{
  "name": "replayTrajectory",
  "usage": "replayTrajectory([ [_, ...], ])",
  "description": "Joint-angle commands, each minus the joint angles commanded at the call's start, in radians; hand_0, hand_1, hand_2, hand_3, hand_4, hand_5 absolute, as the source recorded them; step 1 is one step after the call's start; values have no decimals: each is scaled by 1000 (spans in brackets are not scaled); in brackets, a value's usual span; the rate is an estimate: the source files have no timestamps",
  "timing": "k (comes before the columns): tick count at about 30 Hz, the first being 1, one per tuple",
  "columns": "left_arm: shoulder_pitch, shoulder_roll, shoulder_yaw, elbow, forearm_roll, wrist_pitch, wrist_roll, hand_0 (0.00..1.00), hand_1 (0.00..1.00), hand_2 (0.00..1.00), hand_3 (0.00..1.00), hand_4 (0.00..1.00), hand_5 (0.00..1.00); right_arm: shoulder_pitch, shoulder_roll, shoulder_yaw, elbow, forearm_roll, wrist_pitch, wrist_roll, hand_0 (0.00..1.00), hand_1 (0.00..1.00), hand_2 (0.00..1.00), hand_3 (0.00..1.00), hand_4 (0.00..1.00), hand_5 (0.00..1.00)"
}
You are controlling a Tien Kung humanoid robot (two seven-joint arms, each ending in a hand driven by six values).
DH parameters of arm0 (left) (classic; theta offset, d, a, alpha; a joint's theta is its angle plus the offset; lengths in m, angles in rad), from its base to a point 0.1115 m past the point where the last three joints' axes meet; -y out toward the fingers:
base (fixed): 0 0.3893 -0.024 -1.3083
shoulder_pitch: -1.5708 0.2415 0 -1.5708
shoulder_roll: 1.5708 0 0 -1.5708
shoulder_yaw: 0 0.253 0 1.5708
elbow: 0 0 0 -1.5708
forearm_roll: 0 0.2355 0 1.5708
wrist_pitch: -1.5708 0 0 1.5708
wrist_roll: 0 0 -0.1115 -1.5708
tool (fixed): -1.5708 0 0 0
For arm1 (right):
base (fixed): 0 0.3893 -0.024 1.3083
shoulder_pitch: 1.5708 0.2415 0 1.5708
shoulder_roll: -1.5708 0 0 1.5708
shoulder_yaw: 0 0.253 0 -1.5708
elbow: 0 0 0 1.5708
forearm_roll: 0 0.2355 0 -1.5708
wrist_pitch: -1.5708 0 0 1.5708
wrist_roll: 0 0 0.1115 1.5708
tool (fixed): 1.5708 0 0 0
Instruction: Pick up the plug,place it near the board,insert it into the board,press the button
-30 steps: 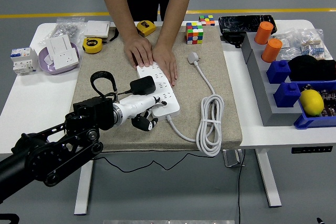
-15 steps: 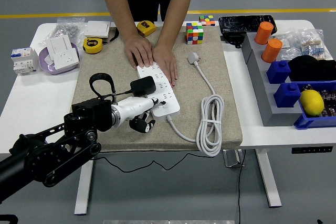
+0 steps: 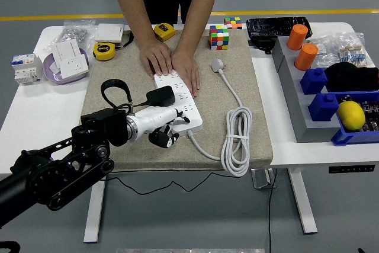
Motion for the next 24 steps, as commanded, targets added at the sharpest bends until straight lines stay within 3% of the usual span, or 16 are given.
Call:
replayTrajectory([
  [16, -10, -8, -13, -7, 8, 39, -26, 132, 41, 157, 795, 472, 20, 4, 1, -1, 0, 3, 0, 0, 979, 833, 764, 798, 998, 979],
  [24, -15, -13, -15, 40, 16, 50, -31, 131, 41, 156, 796, 488, 6, 5, 1, 0, 0, 4, 0, 0, 979, 833, 765, 798, 998, 980],
])
